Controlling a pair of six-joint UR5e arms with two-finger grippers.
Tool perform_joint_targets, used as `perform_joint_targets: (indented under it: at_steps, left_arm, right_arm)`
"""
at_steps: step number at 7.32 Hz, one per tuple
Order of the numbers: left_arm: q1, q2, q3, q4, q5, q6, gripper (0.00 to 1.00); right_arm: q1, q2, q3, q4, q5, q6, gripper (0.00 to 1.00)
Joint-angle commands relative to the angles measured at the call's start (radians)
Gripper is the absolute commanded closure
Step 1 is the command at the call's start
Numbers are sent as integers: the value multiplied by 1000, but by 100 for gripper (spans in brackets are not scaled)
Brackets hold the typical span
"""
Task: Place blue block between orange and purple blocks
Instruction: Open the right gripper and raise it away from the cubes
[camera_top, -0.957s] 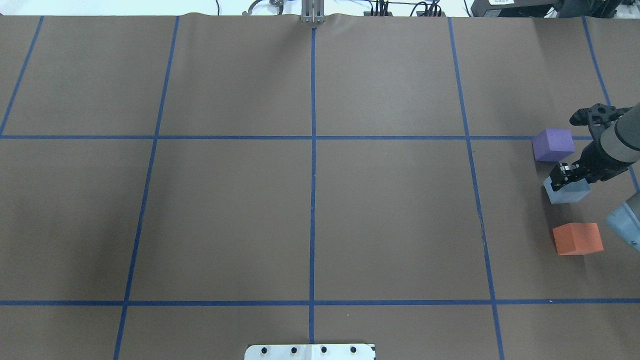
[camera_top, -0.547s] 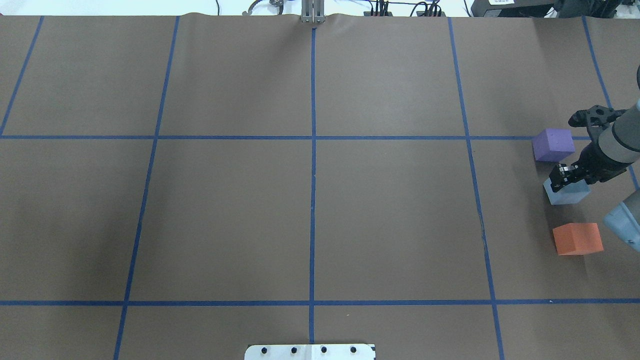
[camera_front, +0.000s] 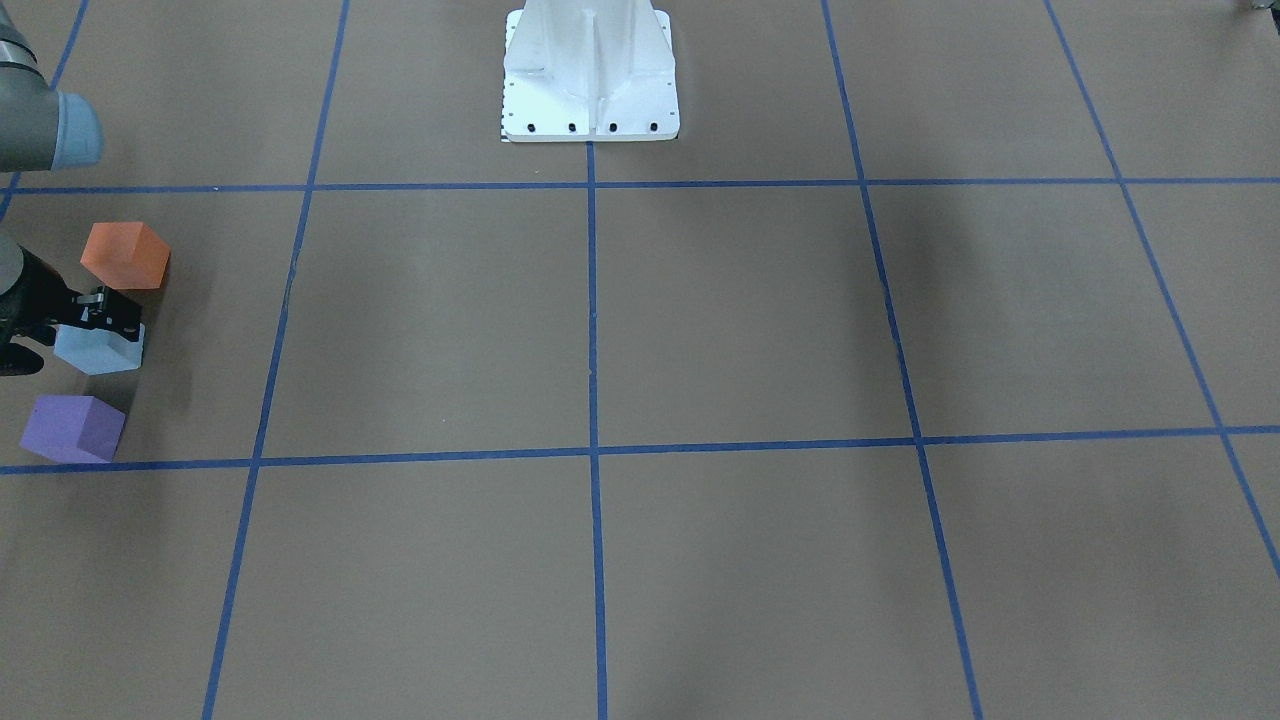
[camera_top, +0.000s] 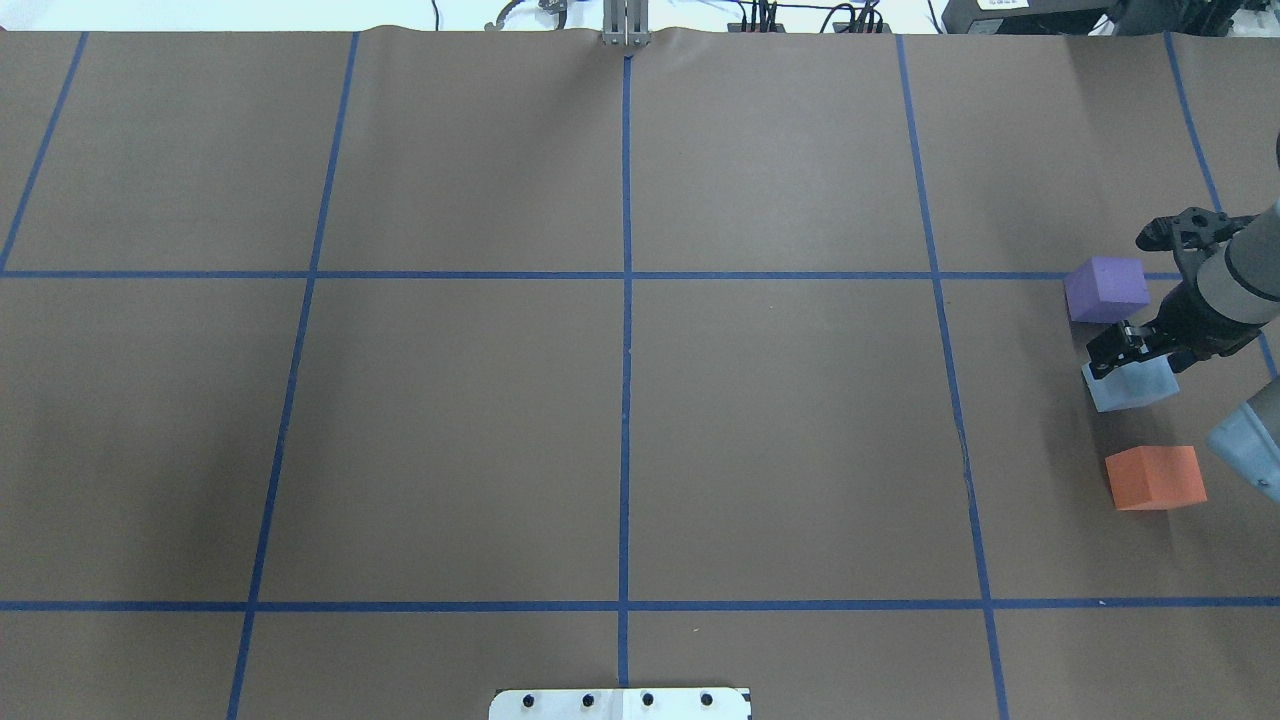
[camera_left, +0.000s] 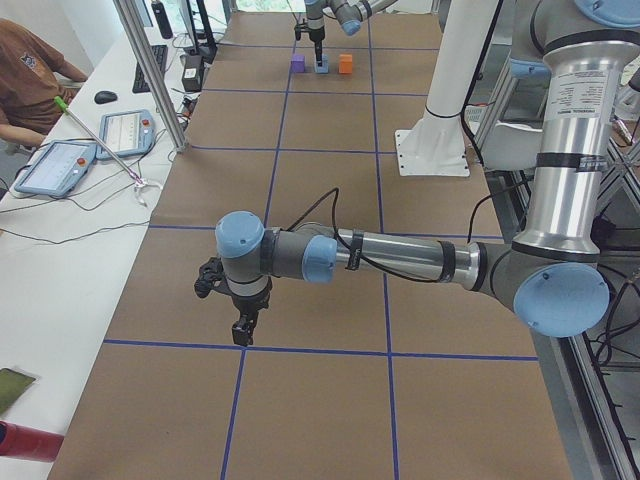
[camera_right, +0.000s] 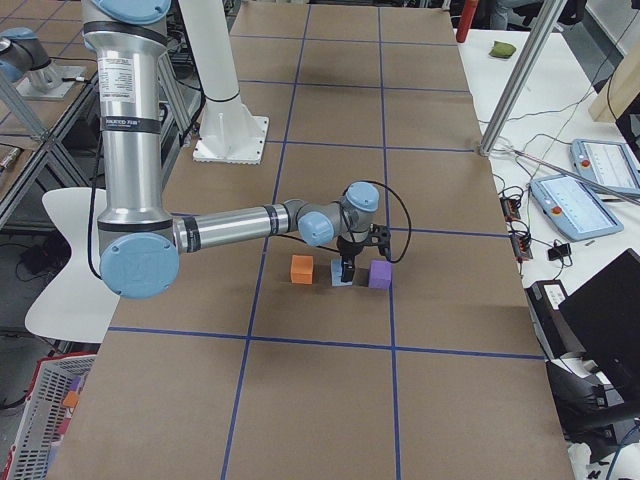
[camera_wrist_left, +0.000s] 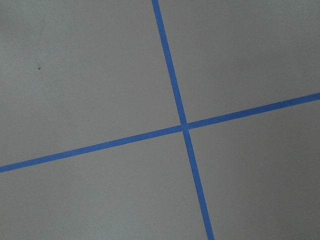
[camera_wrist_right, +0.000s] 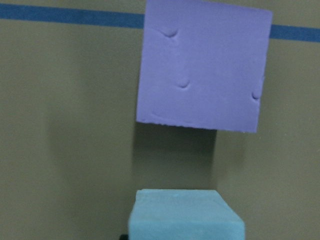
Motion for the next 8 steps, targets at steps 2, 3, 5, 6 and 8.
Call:
perform_joint_targets:
  at_steps: [2, 3, 5, 6, 8]
  left_arm:
    - [0, -6, 0, 1, 0, 0, 0]
    - [0, -5, -2, 1, 2, 1, 0]
    - [0, -5, 0, 1, 2, 6, 0]
    - [0, -3, 0, 1, 2, 7, 0]
    - [0, 1, 3, 1, 0, 9, 0]
  right_arm:
    - [106, -47, 169, 1, -2, -14, 0]
    - [226, -49, 189, -15, 18, -106, 0]
    - [401, 6, 176, -287, 36, -560, 0]
    - [494, 44, 144, -423, 49, -738, 0]
    - [594, 17, 9, -429, 177, -882, 0]
